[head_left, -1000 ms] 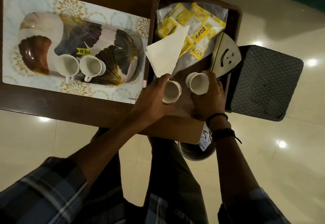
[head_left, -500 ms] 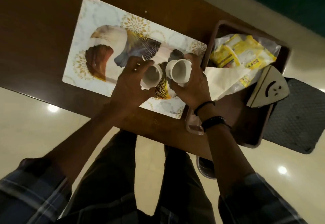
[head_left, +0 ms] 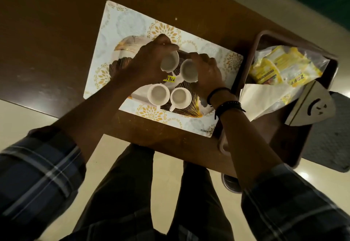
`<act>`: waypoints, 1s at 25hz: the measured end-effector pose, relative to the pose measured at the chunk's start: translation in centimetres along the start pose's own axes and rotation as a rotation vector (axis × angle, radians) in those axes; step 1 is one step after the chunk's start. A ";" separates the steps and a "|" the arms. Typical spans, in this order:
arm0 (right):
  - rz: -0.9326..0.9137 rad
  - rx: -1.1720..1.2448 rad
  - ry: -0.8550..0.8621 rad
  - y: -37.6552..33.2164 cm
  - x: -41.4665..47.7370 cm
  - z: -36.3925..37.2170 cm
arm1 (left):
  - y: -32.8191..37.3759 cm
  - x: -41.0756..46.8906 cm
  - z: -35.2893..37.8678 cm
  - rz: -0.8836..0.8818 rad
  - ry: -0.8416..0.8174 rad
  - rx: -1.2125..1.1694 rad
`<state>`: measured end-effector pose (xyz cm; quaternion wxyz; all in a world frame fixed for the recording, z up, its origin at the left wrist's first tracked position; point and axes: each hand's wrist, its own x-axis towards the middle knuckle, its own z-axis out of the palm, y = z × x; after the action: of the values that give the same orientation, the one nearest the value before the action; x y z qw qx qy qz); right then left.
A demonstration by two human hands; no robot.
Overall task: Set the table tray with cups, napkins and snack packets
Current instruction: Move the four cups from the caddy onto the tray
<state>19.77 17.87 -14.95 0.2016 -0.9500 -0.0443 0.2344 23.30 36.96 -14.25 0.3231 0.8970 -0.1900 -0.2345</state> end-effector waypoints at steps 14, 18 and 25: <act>-0.139 -0.029 -0.129 0.1 0.3 1.7 | -2.2 -1.1 2.6 -0.015 -0.126 -0.006; -0.092 0.028 -0.050 0.5 -0.8 1.9 | -2.5 -1.6 3.1 -0.066 -0.072 0.056; 0.020 0.169 0.105 2.6 -4.6 2.3 | 2.7 -2.8 4.5 -0.112 0.161 0.015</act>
<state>14.61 15.48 -15.97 0.2805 -0.9410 -0.0042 0.1892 18.07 34.20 -14.68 0.3171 0.9244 -0.1147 -0.1781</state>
